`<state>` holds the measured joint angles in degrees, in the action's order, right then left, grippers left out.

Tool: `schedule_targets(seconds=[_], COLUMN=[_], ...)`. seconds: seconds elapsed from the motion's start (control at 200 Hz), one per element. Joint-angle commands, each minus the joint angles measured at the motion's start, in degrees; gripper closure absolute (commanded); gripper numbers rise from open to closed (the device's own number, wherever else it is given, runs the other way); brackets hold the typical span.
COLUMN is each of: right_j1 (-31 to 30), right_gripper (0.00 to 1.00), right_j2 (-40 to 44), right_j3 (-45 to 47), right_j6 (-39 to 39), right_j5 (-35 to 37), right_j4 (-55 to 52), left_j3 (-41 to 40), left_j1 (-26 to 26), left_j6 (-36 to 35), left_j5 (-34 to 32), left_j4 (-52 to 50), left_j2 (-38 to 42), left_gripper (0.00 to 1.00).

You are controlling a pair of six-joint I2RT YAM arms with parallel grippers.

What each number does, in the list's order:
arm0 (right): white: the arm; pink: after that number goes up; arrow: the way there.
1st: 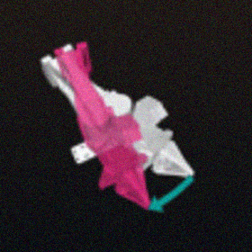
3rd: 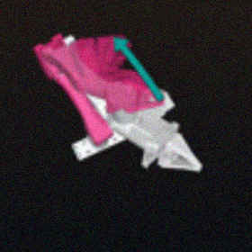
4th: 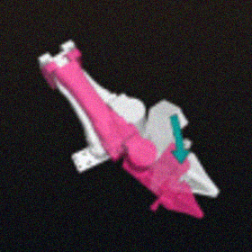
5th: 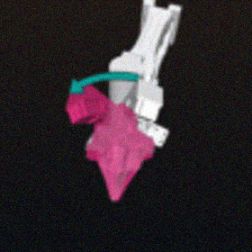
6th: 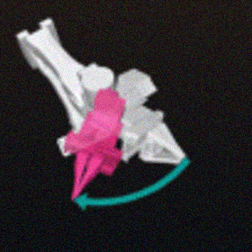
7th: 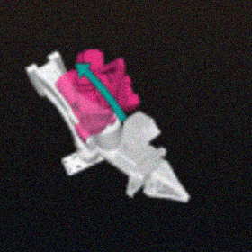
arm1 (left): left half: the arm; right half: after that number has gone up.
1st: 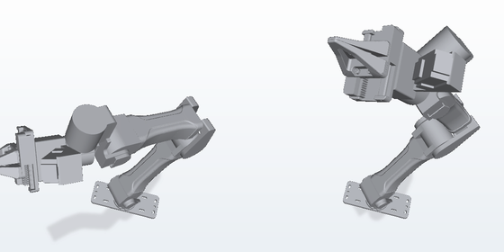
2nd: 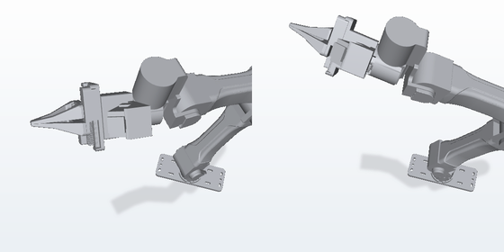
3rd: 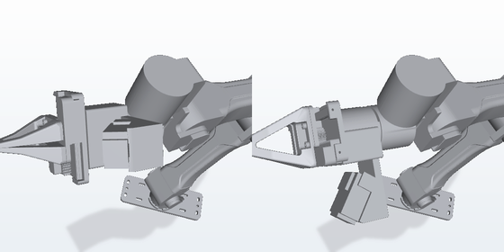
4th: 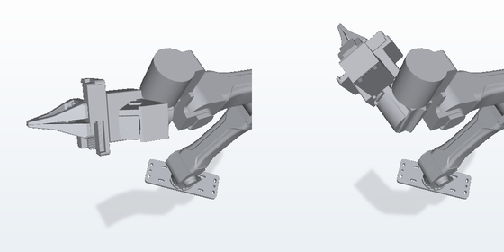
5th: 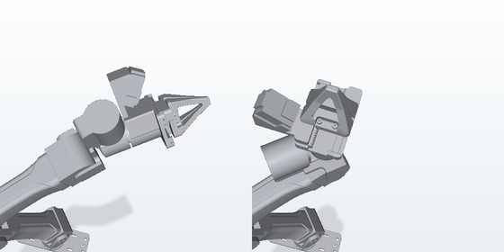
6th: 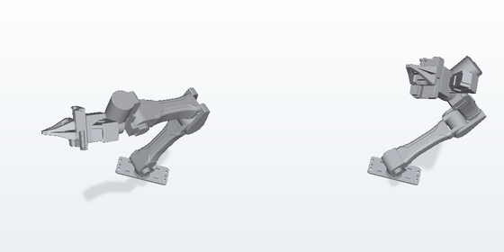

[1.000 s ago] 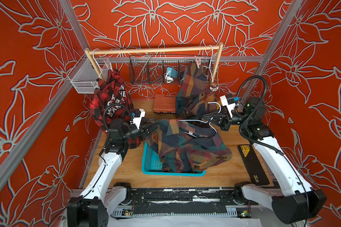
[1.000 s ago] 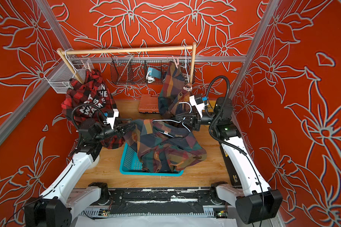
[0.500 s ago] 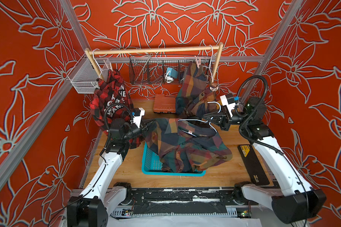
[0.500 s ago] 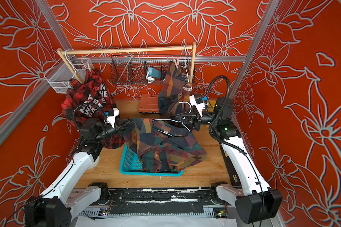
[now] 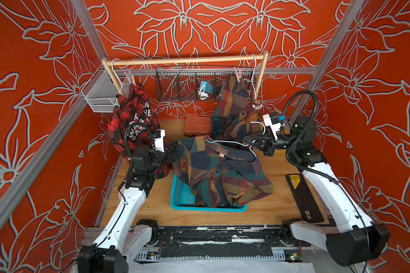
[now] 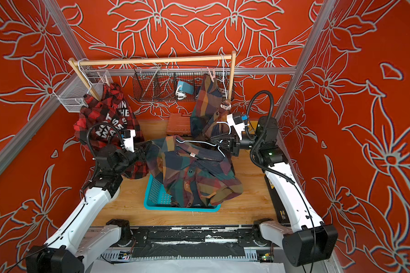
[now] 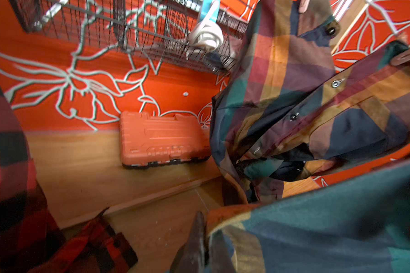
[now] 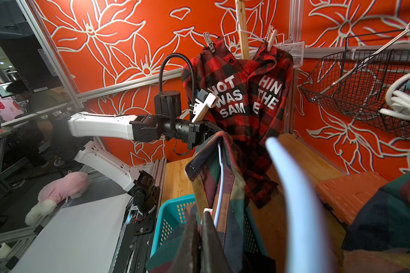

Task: Remove the clothespins securing long-sleeve shirts to the hanger
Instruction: Remove the long-sleeve shirt from the hanger.

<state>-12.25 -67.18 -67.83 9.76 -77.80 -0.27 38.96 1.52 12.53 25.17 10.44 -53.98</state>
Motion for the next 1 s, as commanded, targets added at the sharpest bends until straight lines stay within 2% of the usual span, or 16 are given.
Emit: schedule_targets(seconds=[0.0,0.115,0.26,0.716,0.896,0.996], right_j1=[0.8,1.7,3.1,5.7,6.7,6.6], right_gripper=[1.0,1.0,1.0,1.0,1.0,1.0], right_j2=[1.6,2.3,3.3,5.5,6.1,5.8], right_j3=[-0.1,0.3,1.2,1.4,1.4,1.5], right_j6=[-1.6,-1.0,3.6,3.9,3.9,5.3], right_j5=[-1.9,-0.8,1.0,1.9,1.4,-0.3], right_j4=[-0.9,-0.5,5.2,4.8,4.8,6.5], left_j3=[-2.2,-2.8,-4.1,-4.8,-5.1,-4.9], left_j1=[-1.3,-1.3,-1.3,-1.4,-1.5,-1.5], left_j6=[2.2,2.2,2.8,2.5,2.3,1.4], left_j5=[-8.1,-8.4,-9.7,-11.9,-10.9,-6.6], left_j4=[-3.4,-5.5,-6.9,-9.4,-9.3,-7.3], left_j2=[0.2,0.9,1.9,3.3,3.3,3.7], left_gripper=[1.0,1.0,1.0,1.0,1.0,1.0])
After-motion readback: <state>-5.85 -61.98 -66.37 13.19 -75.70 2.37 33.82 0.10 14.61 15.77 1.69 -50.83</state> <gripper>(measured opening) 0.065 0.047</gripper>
